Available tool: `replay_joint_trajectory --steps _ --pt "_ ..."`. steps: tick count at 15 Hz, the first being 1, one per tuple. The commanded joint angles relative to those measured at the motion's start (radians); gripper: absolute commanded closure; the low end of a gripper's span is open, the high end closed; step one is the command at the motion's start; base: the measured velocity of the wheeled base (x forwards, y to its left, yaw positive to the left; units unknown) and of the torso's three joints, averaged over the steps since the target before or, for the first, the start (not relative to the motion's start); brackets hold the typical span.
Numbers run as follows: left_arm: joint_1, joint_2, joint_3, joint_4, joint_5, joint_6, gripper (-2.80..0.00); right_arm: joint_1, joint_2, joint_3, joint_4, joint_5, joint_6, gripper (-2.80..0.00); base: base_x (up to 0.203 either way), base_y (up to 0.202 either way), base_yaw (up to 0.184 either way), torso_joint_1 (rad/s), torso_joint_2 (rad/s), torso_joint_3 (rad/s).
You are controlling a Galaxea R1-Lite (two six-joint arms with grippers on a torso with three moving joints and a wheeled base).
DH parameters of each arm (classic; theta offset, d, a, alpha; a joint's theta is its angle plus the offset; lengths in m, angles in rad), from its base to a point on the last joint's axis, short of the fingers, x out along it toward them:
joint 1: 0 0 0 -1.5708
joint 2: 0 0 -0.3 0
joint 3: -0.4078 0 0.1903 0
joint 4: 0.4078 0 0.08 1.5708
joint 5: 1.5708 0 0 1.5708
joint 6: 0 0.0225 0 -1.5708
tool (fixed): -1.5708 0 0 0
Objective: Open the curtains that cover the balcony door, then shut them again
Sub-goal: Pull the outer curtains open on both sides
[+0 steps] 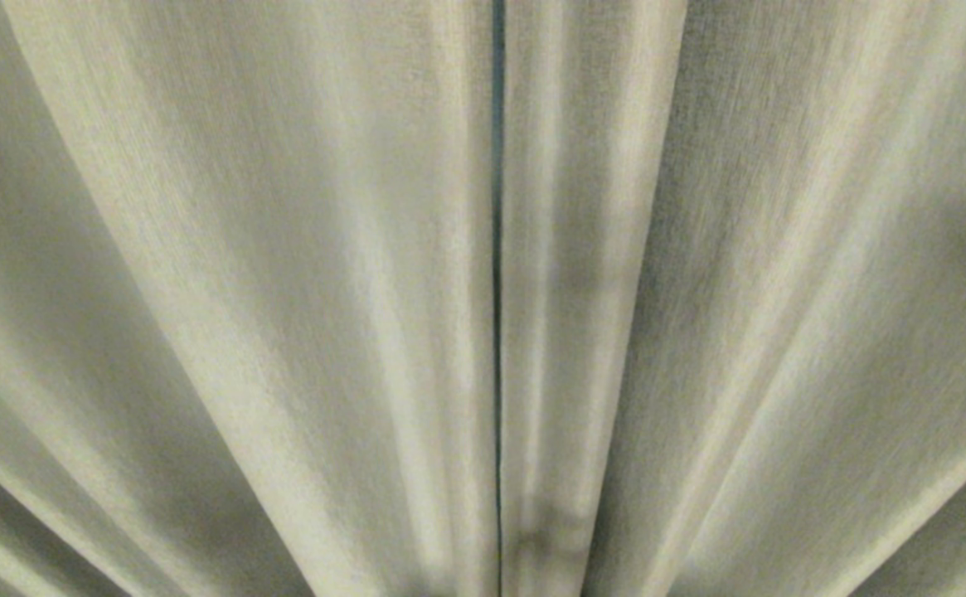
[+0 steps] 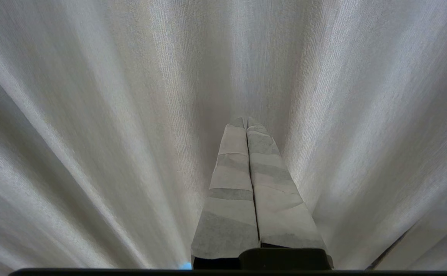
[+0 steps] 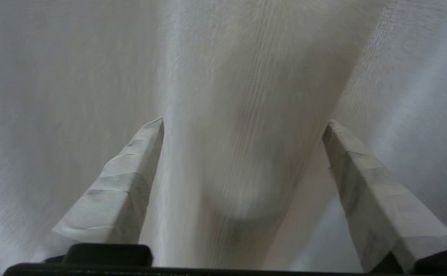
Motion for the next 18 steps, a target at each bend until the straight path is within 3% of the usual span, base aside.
replay_joint_trajectory --steps 1,7,18 --pt "0.0 0.001 0.001 0.001 0.0 0.0 0.0 0.0 0.08 -0.027 -0.017 0.0 -0.002 -2.8 0.0 0.0 0.0 0.0 0.0 0.0" --pt "0.0 0.001 0.001 0.001 0.0 0.0 0.0 -0.011 0.241 -0.126 -0.13 -0.006 -0.003 -2.8 0.0 0.0 0.0 0.0 0.0 0.0" --pt "0.0 0.001 0.0 0.001 0.0 0.0 0.0 -0.019 0.293 -0.166 -0.161 -0.004 -0.003 -2.8 0.0 0.0 0.0 0.0 0.0 0.0"
